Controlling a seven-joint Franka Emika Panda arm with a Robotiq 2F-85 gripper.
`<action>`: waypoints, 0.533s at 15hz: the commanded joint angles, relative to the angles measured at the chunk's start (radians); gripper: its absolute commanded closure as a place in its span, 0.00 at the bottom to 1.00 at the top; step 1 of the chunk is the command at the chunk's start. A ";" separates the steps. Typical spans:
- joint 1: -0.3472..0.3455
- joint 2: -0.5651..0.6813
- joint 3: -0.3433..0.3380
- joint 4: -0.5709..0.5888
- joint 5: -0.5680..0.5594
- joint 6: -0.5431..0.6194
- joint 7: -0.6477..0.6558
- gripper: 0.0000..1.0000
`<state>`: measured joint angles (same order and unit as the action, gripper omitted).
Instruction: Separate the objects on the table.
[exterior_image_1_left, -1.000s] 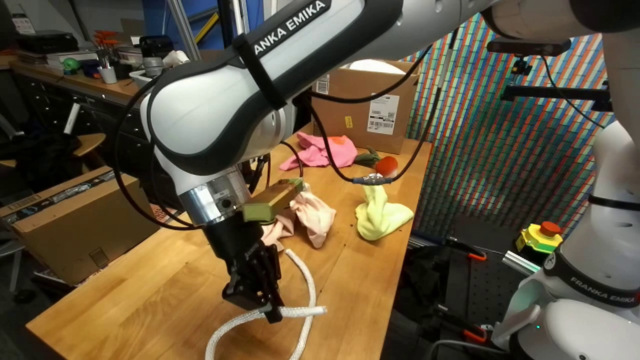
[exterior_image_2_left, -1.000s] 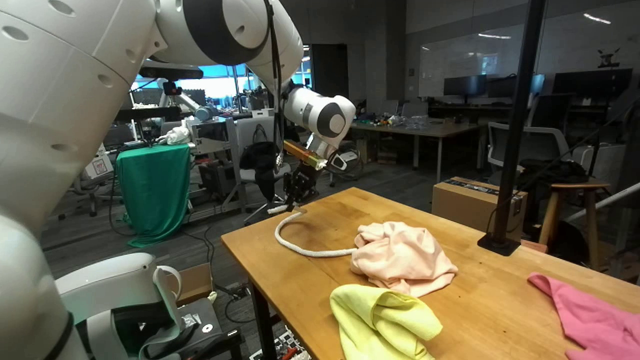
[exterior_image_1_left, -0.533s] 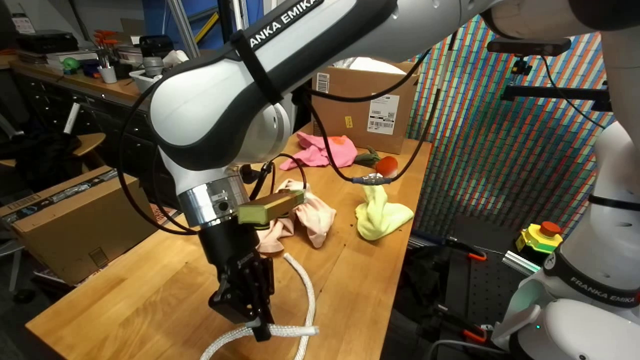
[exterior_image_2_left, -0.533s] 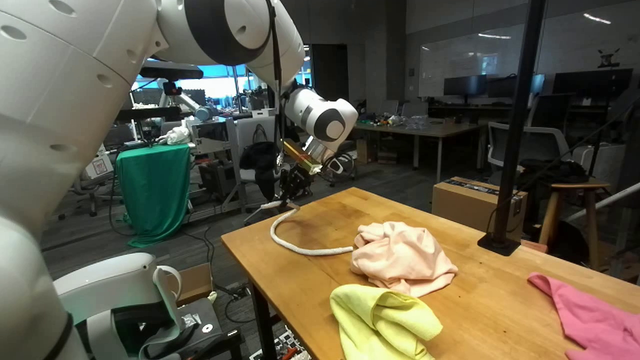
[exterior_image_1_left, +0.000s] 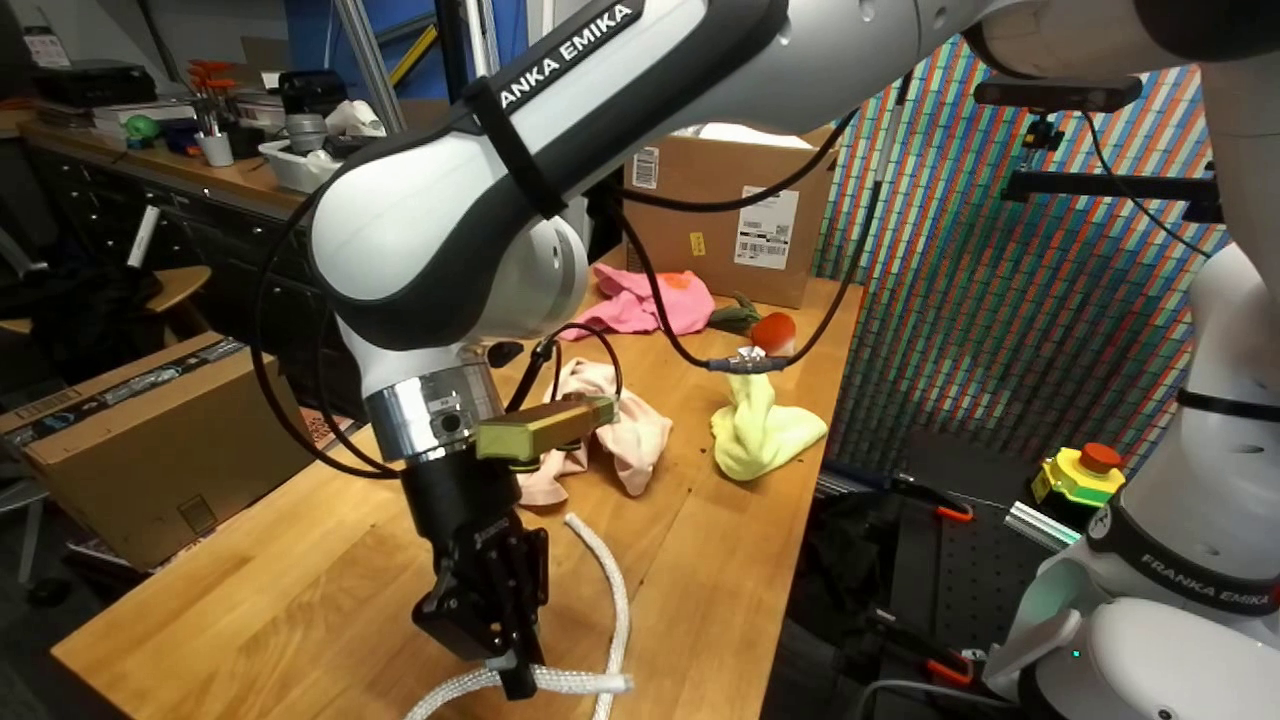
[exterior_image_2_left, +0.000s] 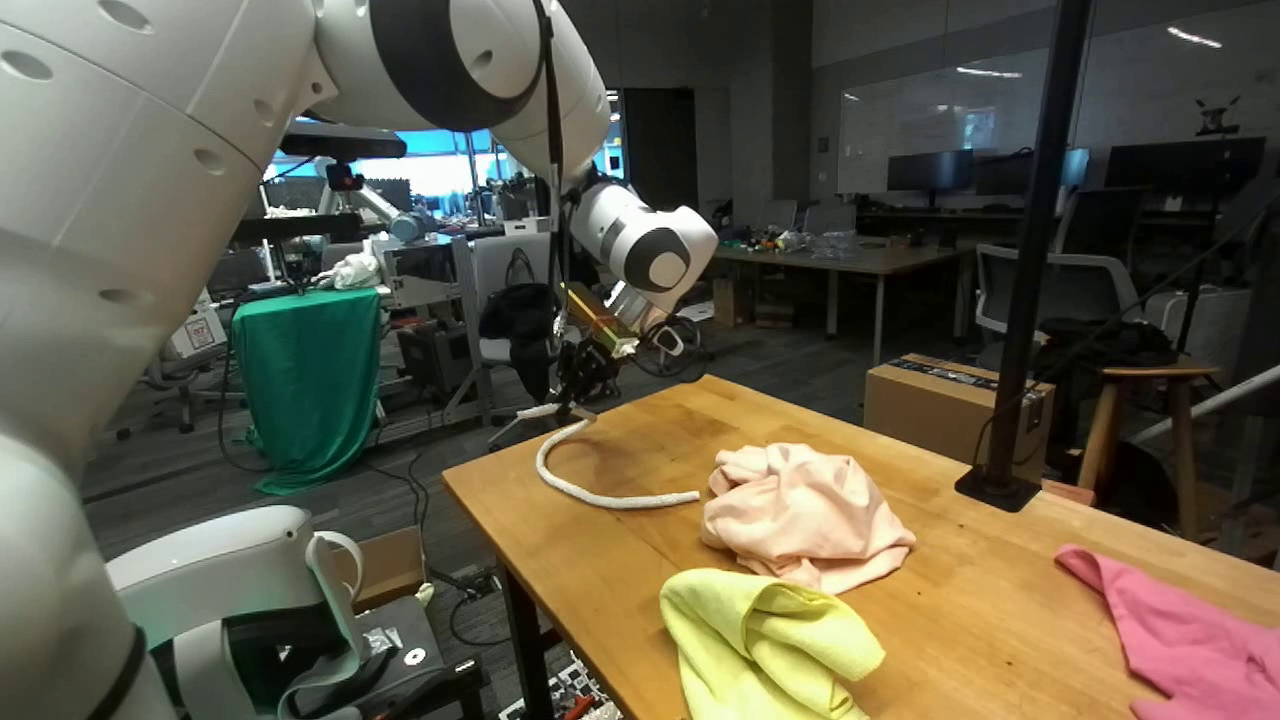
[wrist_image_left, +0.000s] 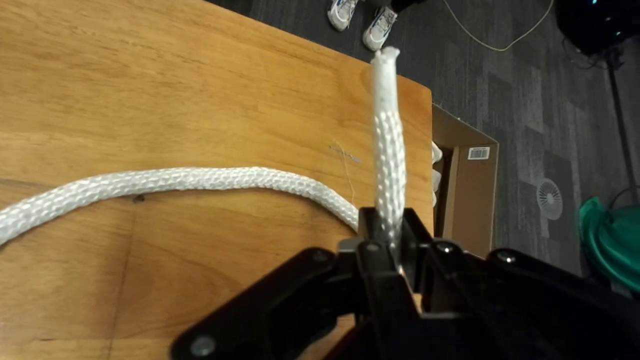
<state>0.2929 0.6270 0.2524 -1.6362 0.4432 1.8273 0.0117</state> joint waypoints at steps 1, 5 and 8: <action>-0.013 -0.012 0.014 -0.020 0.017 0.014 -0.001 0.62; -0.013 -0.012 0.013 -0.023 0.012 0.006 0.002 0.43; -0.012 -0.012 0.012 -0.024 0.011 0.005 0.005 0.20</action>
<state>0.2928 0.6271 0.2524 -1.6485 0.4432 1.8295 0.0123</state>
